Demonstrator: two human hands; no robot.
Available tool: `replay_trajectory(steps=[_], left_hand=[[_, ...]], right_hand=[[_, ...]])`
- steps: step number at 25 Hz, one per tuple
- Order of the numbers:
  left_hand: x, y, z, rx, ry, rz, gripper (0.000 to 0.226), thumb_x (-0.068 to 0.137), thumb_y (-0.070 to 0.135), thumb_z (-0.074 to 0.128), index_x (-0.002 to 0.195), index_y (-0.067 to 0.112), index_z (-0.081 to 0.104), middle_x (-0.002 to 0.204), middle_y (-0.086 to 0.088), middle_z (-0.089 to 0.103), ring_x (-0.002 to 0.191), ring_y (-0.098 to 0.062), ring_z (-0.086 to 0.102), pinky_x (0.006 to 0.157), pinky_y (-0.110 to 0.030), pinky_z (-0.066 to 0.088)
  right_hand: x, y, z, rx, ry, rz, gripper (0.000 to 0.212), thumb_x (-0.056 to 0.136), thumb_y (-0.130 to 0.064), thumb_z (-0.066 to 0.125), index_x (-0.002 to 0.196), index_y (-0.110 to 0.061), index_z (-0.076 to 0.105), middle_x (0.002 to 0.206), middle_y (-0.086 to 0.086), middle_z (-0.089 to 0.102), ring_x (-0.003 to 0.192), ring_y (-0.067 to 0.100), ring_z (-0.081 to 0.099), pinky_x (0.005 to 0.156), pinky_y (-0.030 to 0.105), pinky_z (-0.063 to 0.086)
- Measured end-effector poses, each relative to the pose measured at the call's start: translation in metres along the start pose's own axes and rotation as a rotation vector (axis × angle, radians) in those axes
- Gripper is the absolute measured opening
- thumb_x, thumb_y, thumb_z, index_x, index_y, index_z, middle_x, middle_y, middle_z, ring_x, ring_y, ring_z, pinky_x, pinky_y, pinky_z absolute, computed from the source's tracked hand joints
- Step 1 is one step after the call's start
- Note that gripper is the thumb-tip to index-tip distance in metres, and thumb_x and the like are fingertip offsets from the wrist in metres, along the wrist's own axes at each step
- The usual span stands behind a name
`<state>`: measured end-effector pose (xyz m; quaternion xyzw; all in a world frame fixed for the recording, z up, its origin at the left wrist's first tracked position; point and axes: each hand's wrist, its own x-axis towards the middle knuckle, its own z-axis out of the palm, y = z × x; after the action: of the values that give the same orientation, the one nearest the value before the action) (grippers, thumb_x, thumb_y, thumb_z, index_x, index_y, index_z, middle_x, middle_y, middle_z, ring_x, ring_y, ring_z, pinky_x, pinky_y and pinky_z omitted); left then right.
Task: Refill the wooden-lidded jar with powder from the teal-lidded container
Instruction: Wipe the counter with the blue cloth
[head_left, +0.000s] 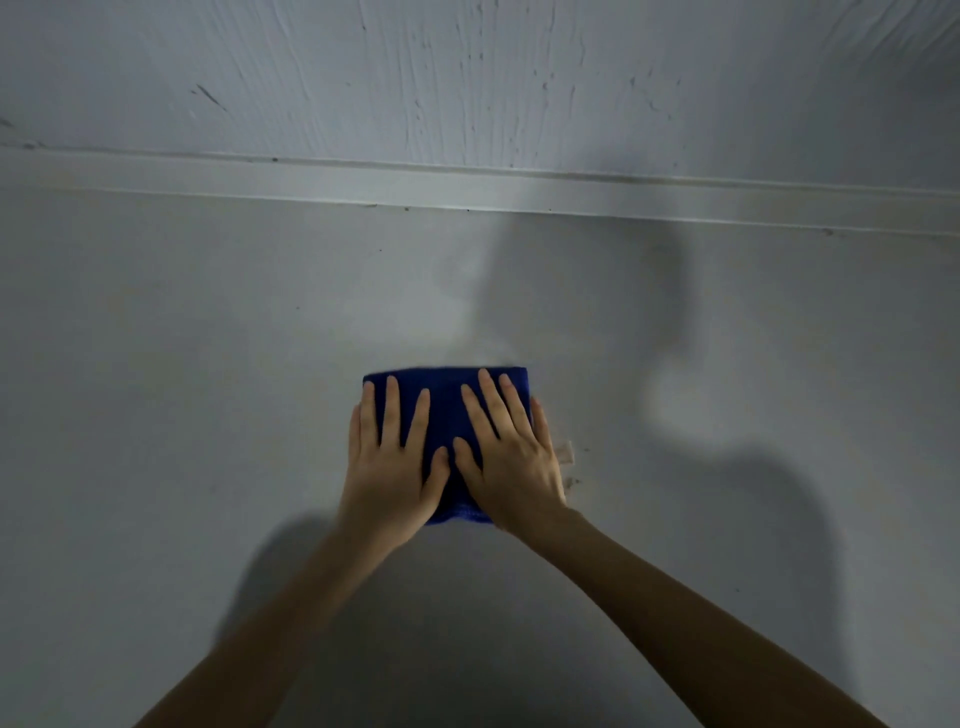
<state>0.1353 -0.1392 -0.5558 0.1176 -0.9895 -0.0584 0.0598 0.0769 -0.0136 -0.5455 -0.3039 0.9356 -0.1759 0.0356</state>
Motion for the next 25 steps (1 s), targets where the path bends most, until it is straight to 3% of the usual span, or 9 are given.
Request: replay_trajectory(steps=[3,6,9,11,13,17,25], left_hand=[[-0.032,0.015,-0.004,-0.022,-0.012,-0.031,0.056,0.090,0.037,0.020,0.131,0.002,0.033,0.134,-0.032,0.042,0.123,-0.050,0.037,0.095,-0.059,0.038],[-0.057,0.031,-0.002,-0.056,-0.031,-0.063,0.061,0.092,0.040,0.007,0.132,0.001,0.032,0.136,-0.032,0.038,0.127,-0.048,0.032,0.102,-0.053,0.035],[-0.079,0.052,0.000,-0.084,-0.023,-0.038,0.062,0.093,0.040,0.004,0.133,0.001,0.032,0.138,-0.030,0.037,0.131,-0.043,0.023,0.110,-0.047,0.023],[-0.088,0.065,0.000,-0.076,-0.036,-0.007,0.063,0.093,0.040,0.003,0.132,0.002,0.034,0.138,-0.029,0.038,0.130,-0.044,0.030,0.108,-0.046,0.025],[-0.097,0.082,0.003,-0.068,-0.046,0.053,0.057,0.093,0.037,0.011,0.133,0.003,0.032,0.139,-0.030,0.035,0.129,-0.045,0.032,0.112,-0.048,0.018],[-0.107,0.108,0.008,-0.103,-0.052,0.106,0.059,0.086,0.036,0.027,0.136,0.006,0.025,0.141,-0.029,0.031,0.134,-0.043,0.018,0.110,-0.043,0.004],[-0.060,0.129,0.014,-0.091,-0.074,0.218,0.060,0.085,0.039,0.027,0.137,0.009,0.024,0.143,-0.027,0.031,0.135,-0.040,0.015,0.109,-0.046,0.007]], right_hand=[[-0.029,0.000,0.001,-0.062,0.007,-0.006,0.057,0.087,-0.041,0.023,0.137,-0.015,0.031,0.147,0.007,0.033,0.137,0.024,0.024,0.108,0.046,0.005],[-0.057,0.003,0.000,-0.154,0.034,0.010,0.052,0.087,-0.040,0.030,0.132,-0.017,0.040,0.139,0.005,0.046,0.130,0.022,0.039,0.107,0.046,0.023],[-0.087,0.014,-0.002,-0.148,0.042,0.005,0.049,0.089,-0.038,0.028,0.133,-0.017,0.037,0.140,0.006,0.044,0.131,0.023,0.035,0.111,0.040,0.011],[-0.104,0.021,-0.006,-0.169,0.048,0.025,0.048,0.094,-0.038,0.020,0.133,-0.017,0.036,0.140,0.007,0.044,0.132,0.023,0.029,0.110,0.038,0.005],[-0.123,0.032,-0.011,-0.171,0.034,0.067,0.051,0.095,-0.039,0.009,0.134,-0.017,0.033,0.141,0.007,0.041,0.133,0.022,0.025,0.110,0.036,0.001],[-0.149,0.051,-0.019,-0.159,0.036,0.113,0.050,0.094,-0.039,0.012,0.137,-0.018,0.027,0.144,0.004,0.028,0.135,0.016,0.016,0.111,0.034,0.000],[-0.120,0.088,-0.033,-0.161,-0.009,0.150,0.057,0.093,-0.049,0.006,0.140,-0.018,0.016,0.145,0.004,0.020,0.135,0.013,0.005,0.110,0.031,-0.004]])
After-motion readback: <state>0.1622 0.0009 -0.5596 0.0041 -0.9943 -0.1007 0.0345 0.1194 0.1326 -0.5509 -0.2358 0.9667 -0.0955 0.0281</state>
